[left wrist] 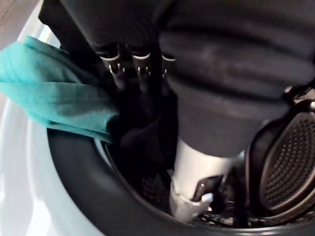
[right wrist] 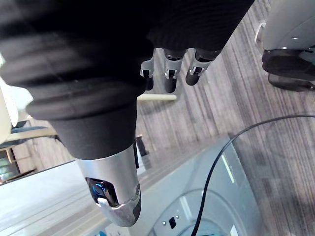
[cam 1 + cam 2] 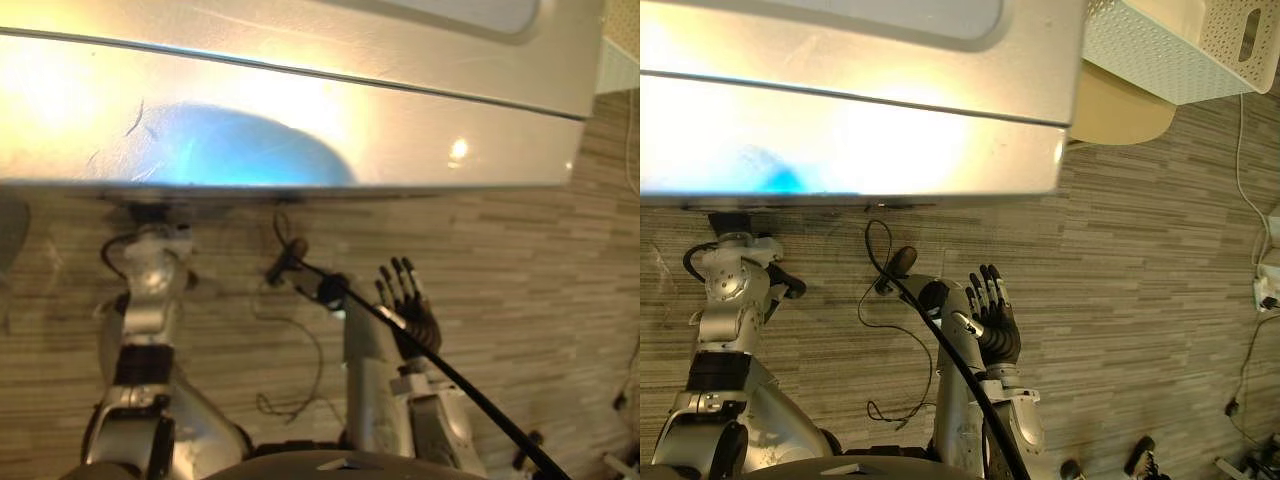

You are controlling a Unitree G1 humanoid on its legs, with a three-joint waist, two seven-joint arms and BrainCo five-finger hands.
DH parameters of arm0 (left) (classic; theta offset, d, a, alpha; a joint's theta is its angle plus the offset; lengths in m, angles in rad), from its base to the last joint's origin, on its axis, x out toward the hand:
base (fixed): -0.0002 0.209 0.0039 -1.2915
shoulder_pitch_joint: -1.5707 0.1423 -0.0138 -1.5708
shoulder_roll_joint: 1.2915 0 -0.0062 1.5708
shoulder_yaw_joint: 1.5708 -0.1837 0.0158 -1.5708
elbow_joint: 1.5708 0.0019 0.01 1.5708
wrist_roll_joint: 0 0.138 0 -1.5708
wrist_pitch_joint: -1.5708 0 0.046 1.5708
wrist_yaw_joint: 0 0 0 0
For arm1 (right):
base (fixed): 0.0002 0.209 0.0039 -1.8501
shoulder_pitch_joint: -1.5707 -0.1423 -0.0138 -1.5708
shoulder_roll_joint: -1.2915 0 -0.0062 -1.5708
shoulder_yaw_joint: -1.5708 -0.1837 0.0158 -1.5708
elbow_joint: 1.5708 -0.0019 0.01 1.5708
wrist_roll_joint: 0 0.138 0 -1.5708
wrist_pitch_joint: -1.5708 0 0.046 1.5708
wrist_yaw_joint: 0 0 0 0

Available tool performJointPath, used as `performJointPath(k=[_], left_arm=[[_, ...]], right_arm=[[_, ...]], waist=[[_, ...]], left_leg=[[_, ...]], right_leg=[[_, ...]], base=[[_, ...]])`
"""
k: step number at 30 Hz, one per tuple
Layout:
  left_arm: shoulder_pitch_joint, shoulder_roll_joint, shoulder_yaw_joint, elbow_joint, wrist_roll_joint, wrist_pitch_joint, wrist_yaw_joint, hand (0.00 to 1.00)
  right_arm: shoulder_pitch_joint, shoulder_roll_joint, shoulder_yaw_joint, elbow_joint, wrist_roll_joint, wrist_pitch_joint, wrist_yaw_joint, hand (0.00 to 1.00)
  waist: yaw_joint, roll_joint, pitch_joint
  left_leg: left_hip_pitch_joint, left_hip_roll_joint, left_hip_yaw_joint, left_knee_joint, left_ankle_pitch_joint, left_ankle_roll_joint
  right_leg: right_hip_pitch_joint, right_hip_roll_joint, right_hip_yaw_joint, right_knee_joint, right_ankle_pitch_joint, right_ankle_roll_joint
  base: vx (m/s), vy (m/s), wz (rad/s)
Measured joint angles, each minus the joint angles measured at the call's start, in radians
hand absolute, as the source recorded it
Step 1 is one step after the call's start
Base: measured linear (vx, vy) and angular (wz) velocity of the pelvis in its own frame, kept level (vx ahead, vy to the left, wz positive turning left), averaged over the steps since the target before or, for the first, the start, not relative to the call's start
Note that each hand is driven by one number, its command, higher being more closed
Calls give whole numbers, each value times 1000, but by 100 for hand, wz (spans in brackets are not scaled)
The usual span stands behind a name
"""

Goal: Pick up the laundry basket with both hands and put the clothes into the washing machine.

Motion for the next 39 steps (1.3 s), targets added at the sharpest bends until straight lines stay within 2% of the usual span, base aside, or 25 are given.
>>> performJointPath(k=[5, 14, 17, 22, 26, 30, 37, 39], left_arm=[[87, 27, -24, -74, -113, -38, -71, 0], [259, 34, -13, -55, -180, -36, -148, 0], [316, 4, 17, -20, -187, -34, -155, 0], [407, -20, 11, 19, -209, -25, -168, 0], [474, -42, -40, 39, -246, -16, -206, 0], [528, -67, -92, 79, -246, 4, -240, 0], [523, -73, -138, 180, -246, 20, -265, 0], [514, -77, -149, 212, -245, 26, -265, 0]], right_arm=[[4, -24, -1, 15, -7, -4, 2, 0], [1, -24, -1, 70, -31, -14, 5, 0], [-1, -24, -10, 109, -36, -19, 3, 0], [-12, -25, -11, 193, -38, -19, -4, 0], [-25, -25, -10, 325, -91, -18, -22, 0], [-55, -25, -9, 450, -130, -13, -49, 0], [-120, -21, -15, 626, -187, 5, -60, 0], [-155, -18, -29, 710, -201, 8, -84, 0]], waist=[[13, 18, -21], [26, 26, -44], [26, 34, -69], [35, 34, -88], [38, 35, -115], [37, 37, -174], [16, 40, -253], [10, 41, -269]], left_leg=[[10, -2, 11, -19, 3, -8], [77, -2, 43, -36, 11, 2], [105, -4, 49, -44, 10, 0], [224, -30, 73, -83, 15, -12], [370, -87, 110, -164, 29, -30], [534, -174, 182, -278, 47, -45], [661, -301, 209, -388, 56, -47], [699, -358, 212, -439, 60, -50]], right_leg=[[7, 11, -3, -30, 10, 9], [48, 18, 2, -50, 14, 12], [73, 21, 1, -60, 15, 14], [181, 20, -2, -93, 14, 26], [314, 15, -10, -165, 29, 53], [455, -16, -43, -266, 54, 90], [576, -71, -62, -349, 96, 134], [610, -81, -58, -407, 135, 145]], base=[[-6, -50, -2], [5, -53, 0], [25, -43, 4], [33, -44, 20], [19, -10, 35], [46, 28, 23], [52, 53, 23], [12, 87, 15]])
